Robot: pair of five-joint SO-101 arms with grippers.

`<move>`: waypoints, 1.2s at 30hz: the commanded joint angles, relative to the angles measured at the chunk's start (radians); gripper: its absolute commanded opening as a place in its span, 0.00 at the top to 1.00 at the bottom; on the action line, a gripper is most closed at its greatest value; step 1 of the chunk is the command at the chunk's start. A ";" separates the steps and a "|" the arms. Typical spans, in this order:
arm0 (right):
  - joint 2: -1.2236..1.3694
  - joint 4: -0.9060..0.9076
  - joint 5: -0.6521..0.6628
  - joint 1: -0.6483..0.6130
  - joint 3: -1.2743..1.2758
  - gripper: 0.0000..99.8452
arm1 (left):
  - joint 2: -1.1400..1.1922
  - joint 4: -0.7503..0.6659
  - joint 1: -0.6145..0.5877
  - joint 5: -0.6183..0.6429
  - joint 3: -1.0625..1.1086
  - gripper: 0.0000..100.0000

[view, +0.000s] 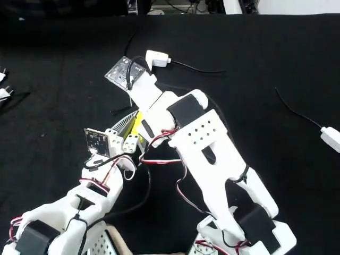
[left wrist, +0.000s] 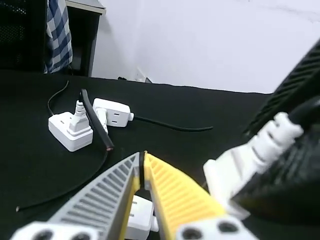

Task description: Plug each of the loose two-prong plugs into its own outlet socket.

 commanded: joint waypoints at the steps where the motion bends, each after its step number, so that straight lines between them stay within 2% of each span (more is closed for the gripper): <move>1: -0.004 -0.038 -0.014 -0.074 -0.076 0.99 | -0.002 0.005 0.015 0.003 0.018 0.97; 9: -0.004 -0.051 -0.029 -0.075 -0.074 0.99 | -0.002 0.005 0.005 0.000 0.018 0.97; 16: -0.013 0.021 -0.003 -0.060 -0.084 0.99 | -0.002 0.005 -0.002 0.000 0.018 0.97; 24: -0.005 0.020 -0.005 0.078 -0.084 0.99 | -0.002 0.005 -0.182 0.000 0.018 0.97; 28: -0.004 0.006 -0.087 0.094 -0.084 0.99 | -0.002 0.006 -0.277 0.003 0.018 0.97; 36: 0.056 -0.014 -0.224 0.094 -0.099 0.99 | -0.005 0.199 -0.377 0.000 0.018 0.97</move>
